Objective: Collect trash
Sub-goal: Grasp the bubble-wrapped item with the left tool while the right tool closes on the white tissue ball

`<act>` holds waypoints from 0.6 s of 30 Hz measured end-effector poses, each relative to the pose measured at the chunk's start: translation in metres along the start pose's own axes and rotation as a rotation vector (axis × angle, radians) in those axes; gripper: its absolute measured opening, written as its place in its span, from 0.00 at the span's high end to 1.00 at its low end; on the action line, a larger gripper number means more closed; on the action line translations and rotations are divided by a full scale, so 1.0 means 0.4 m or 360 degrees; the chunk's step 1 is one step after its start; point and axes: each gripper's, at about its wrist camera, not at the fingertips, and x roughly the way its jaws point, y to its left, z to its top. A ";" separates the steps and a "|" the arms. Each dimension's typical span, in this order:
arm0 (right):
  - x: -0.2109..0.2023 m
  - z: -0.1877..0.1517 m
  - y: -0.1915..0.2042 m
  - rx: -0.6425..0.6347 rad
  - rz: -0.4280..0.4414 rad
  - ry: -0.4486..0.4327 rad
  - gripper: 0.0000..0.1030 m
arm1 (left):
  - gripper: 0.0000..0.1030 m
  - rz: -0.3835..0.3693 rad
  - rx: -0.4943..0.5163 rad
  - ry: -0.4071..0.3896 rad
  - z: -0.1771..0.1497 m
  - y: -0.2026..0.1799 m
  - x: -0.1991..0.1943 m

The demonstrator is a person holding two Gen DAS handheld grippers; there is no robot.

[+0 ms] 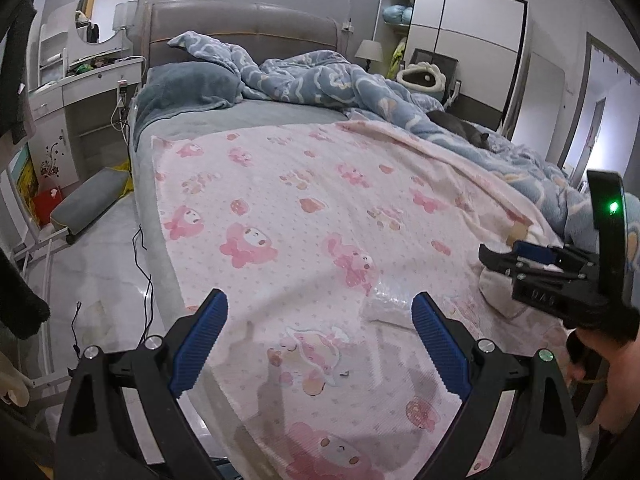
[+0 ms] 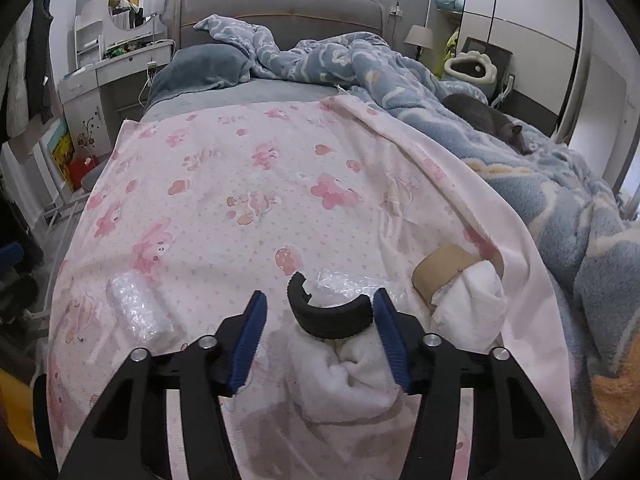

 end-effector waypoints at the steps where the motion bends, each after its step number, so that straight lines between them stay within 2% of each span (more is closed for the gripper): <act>1: 0.001 0.000 -0.004 0.0004 0.0006 0.0001 0.51 | 0.08 0.0000 0.0003 0.0007 -0.001 -0.003 0.005; 9: 0.013 -0.001 -0.028 0.0012 0.0066 0.0039 0.60 | 0.08 -0.0027 0.0018 0.0035 0.000 -0.033 0.037; 18: -0.023 0.015 -0.048 0.0021 0.0167 -0.0061 0.60 | 0.08 -0.0069 0.0084 0.0071 -0.010 -0.077 0.089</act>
